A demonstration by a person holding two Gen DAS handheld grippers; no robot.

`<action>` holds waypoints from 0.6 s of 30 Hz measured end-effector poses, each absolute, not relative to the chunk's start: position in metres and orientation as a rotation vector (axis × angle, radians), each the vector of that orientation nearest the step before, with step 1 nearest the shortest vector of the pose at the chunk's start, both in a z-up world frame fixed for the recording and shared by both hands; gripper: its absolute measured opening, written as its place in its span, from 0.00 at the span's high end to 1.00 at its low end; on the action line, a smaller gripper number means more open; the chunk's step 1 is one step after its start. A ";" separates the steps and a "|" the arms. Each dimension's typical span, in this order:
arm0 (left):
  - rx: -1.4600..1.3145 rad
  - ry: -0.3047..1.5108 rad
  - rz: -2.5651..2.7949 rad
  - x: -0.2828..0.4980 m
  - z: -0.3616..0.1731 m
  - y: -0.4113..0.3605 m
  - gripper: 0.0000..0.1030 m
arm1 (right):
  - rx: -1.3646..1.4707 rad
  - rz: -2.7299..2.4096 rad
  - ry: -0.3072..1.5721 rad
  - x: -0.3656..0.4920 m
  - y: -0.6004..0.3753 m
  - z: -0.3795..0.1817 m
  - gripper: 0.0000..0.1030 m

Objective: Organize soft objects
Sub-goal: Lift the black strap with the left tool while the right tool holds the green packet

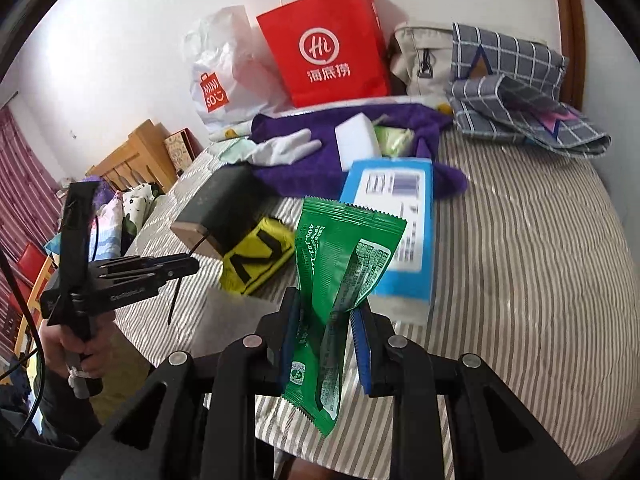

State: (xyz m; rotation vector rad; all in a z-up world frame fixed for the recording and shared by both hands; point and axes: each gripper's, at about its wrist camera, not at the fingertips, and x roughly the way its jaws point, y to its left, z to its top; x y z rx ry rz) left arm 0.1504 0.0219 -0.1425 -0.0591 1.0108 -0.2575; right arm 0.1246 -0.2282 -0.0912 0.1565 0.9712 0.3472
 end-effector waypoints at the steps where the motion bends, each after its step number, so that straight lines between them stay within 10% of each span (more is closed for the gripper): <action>1: -0.060 1.003 -0.254 0.151 -0.139 0.023 0.81 | 0.154 0.347 0.968 0.126 -0.227 -0.089 0.75; 18: -0.094 0.924 -0.227 0.172 -0.095 0.042 0.81 | 0.119 0.355 0.917 0.161 -0.214 -0.061 0.75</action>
